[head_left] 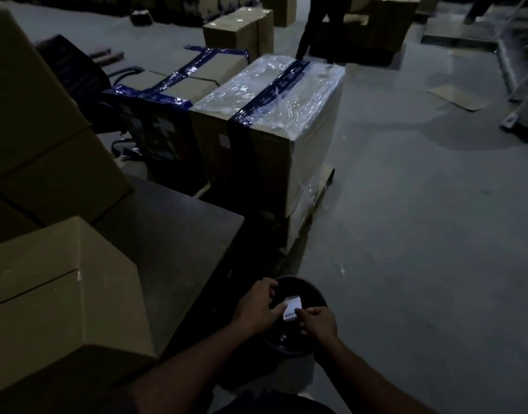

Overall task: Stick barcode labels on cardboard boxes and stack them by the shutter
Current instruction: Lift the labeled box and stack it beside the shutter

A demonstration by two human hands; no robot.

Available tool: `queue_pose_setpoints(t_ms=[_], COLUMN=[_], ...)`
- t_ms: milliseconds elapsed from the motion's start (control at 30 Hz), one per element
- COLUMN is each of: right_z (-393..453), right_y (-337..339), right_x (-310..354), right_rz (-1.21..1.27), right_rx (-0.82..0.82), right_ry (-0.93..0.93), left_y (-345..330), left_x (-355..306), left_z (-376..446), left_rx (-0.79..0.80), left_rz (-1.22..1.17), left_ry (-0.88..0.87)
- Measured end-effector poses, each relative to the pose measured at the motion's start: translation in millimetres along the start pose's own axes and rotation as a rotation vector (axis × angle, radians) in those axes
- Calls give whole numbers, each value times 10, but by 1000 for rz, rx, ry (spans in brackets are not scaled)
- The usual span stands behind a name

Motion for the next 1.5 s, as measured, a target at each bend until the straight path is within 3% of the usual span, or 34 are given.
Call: queue_pose_setpoints(t_ms=[267, 433, 600, 800, 933, 1033, 1167, 1233, 1300, 1400, 1500], right_z=[-6, -316, -789, -1504, -2060, -2422, -2679, -2694, -2620, -2444, -2407], right_y=[-194, -518, -842, -1328, -1749, -2030, -2391, -2599, -2809, -3052, -3082], right_x=[71, 677, 1483, 2234, 2690, 3008, 3486, 3701, 3875, 3923, 3874], right_rz=[-157, -139, -49, 3, -51, -127, -384, -554, -705, -914, -858], right_rx=[192, 309, 369, 499, 569, 576, 397, 322, 294, 283, 241], right_ry=[65, 305, 524, 777, 1001, 1155, 1374, 1429, 1438, 1380, 1365], left_y=[214, 532, 1171, 2088, 2505, 2608, 2618, 2633, 2636, 2623, 2649], left_x=[110, 212, 183, -54, 106, 398, 820, 1002, 1168, 1297, 1336], left_z=[-175, -388, -721, -1651, -2356, -2768, -3074, -3110, -3086, -3031, -3032], left_rx=[-123, -266, -551, -1011, -1321, -1451, -1496, -1432, -1304, -1145, -1089], left_rz=[-17, -53, -172, -111, -136, -219, -361, -391, -385, -458, -448], left_ry=[29, 36, -12, -115, -70, 22, 148, 255, 378, 394, 360])
Point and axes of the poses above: each hand's wrist, its own z-axis towards the middle knuckle, its own y-axis out of the back of the hand, x = y × z, the point moved 8 cm from there along z, towards the middle knuckle, and after that the axes turned 11 degrees about -z, right-handed, at the moved point
